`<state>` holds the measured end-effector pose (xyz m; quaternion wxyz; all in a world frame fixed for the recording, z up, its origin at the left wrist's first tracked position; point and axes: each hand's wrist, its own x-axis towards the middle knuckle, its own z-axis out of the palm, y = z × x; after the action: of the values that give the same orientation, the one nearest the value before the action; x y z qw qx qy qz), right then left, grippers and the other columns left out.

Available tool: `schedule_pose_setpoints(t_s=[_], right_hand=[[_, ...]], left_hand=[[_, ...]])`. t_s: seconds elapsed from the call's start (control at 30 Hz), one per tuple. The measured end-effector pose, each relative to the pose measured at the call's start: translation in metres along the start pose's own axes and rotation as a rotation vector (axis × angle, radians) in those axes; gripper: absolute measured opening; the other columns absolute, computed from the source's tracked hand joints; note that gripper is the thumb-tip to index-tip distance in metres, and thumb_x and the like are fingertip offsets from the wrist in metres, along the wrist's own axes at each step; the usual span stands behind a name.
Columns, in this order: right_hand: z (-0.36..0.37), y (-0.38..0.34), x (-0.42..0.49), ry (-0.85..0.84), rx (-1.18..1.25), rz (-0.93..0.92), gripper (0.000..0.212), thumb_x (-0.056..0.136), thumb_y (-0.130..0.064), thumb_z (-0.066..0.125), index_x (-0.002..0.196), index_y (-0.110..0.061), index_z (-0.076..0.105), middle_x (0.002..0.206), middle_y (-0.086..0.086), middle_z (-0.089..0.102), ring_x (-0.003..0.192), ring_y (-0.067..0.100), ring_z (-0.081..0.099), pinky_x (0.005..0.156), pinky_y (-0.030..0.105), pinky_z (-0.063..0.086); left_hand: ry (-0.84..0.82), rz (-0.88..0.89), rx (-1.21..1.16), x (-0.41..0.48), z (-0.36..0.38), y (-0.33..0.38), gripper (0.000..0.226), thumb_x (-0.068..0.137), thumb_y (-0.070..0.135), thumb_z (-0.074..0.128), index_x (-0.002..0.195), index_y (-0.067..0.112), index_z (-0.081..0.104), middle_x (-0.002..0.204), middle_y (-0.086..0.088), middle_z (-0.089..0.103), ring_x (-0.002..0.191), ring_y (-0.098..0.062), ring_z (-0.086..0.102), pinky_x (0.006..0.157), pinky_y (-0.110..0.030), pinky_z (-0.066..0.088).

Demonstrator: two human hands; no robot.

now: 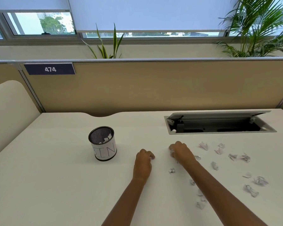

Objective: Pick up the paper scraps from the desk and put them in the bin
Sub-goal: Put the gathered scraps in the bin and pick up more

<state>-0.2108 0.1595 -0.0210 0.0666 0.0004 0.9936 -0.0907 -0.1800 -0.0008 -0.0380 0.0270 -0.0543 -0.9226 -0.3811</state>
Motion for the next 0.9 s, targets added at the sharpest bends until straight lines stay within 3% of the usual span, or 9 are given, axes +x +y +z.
schedule_pose_setpoints(t_s=[0.1, 0.2, 0.3, 0.4, 0.5, 0.57, 0.63, 0.8, 0.9], right_hand=[[0.005, -0.007, -0.013, 0.097, 0.054, -0.004, 0.033, 0.089, 0.005, 0.039, 0.112, -0.007, 0.058, 0.115, 0.014, 0.055, 0.11, 0.028, 0.053, 0.083, 0.03, 0.043], [0.001, -0.024, -0.033, 0.158, 0.306, -0.054, 0.033, 0.089, 0.001, 0.043, 0.116, -0.009, 0.059, 0.12, 0.014, 0.06, 0.11, 0.026, 0.056, 0.086, 0.029, 0.045], [0.001, -0.055, -0.063, 0.195, 0.502, -0.172, 0.034, 0.088, -0.002, 0.044, 0.117, -0.013, 0.057, 0.111, 0.012, 0.065, 0.101, 0.023, 0.06, 0.087, 0.031, 0.048], [0.004, -0.073, -0.08, 0.159, 0.539, -0.159, 0.032, 0.092, -0.01, 0.039, 0.118, -0.017, 0.055, 0.111, 0.009, 0.057, 0.101, 0.018, 0.054, 0.089, 0.026, 0.046], [-0.008, -0.071, -0.082, 0.189, 0.659, -0.24, 0.032, 0.089, -0.009, 0.053, 0.12, -0.015, 0.057, 0.122, 0.007, 0.057, 0.115, 0.017, 0.047, 0.094, 0.011, 0.034], [-0.019, -0.06, -0.081, 0.321, 0.731, -0.26, 0.029, 0.085, -0.01, 0.063, 0.114, -0.011, 0.061, 0.12, 0.006, 0.062, 0.115, 0.018, 0.052, 0.098, 0.019, 0.036], [-0.021, -0.043, -0.075, 0.387, 0.733, -0.168, 0.029, 0.085, -0.015, 0.065, 0.112, -0.007, 0.062, 0.119, 0.01, 0.063, 0.115, 0.022, 0.054, 0.101, 0.03, 0.038], [0.002, -0.011, -0.067, 0.011, 0.418, 0.053, 0.048, 0.092, -0.031, 0.053, 0.135, -0.014, 0.039, 0.143, 0.011, 0.039, 0.13, 0.029, 0.037, 0.109, 0.033, 0.03], [0.015, -0.015, -0.07, -0.027, 0.32, 0.026, 0.042, 0.091, -0.029, 0.054, 0.131, -0.02, 0.045, 0.14, 0.01, 0.039, 0.13, 0.028, 0.034, 0.106, 0.032, 0.033]], left_hand=[[0.016, -0.161, -0.246, -0.005, -0.002, 0.008, 0.029, 0.088, -0.011, 0.041, 0.101, -0.003, 0.066, 0.098, -0.011, 0.058, 0.094, -0.029, 0.063, 0.076, -0.014, 0.043], [-0.023, -0.469, -0.678, -0.01, -0.002, 0.025, 0.028, 0.091, -0.005, 0.038, 0.101, 0.0, 0.064, 0.077, -0.008, 0.058, 0.06, -0.019, 0.057, 0.056, -0.019, 0.049], [-0.082, -0.738, -1.258, -0.013, -0.006, 0.038, 0.027, 0.093, 0.003, 0.038, 0.077, 0.003, 0.06, 0.063, -0.007, 0.059, 0.055, -0.017, 0.057, 0.052, -0.021, 0.047], [-0.105, -0.885, -1.544, -0.016, -0.012, 0.038, 0.034, 0.095, 0.02, 0.039, 0.07, 0.005, 0.056, 0.067, -0.008, 0.058, 0.064, -0.019, 0.056, 0.06, -0.025, 0.043], [-0.103, -0.964, -1.67, -0.02, -0.021, 0.036, 0.037, 0.097, 0.02, 0.034, 0.066, 0.006, 0.051, 0.057, -0.008, 0.057, 0.042, -0.018, 0.061, 0.041, -0.017, 0.045], [-0.074, -1.001, -1.725, -0.021, -0.028, 0.035, 0.034, 0.096, 0.012, 0.032, 0.067, 0.004, 0.047, 0.055, -0.01, 0.052, 0.027, -0.016, 0.054, 0.027, -0.01, 0.039], [-0.037, -1.013, -1.715, -0.02, -0.035, 0.034, 0.032, 0.096, 0.009, 0.032, 0.068, 0.004, 0.047, 0.064, -0.011, 0.045, 0.03, -0.017, 0.05, 0.025, -0.01, 0.038], [0.037, -0.887, -1.685, -0.015, -0.072, 0.047, 0.03, 0.095, 0.008, 0.033, 0.069, 0.007, 0.048, 0.068, -0.006, 0.044, 0.019, -0.009, 0.044, 0.026, -0.006, 0.035], [0.175, -0.699, -1.566, -0.004, -0.104, 0.056, 0.03, 0.095, 0.009, 0.033, 0.07, 0.012, 0.047, 0.065, -0.003, 0.04, 0.019, -0.002, 0.039, 0.024, -0.005, 0.027]])
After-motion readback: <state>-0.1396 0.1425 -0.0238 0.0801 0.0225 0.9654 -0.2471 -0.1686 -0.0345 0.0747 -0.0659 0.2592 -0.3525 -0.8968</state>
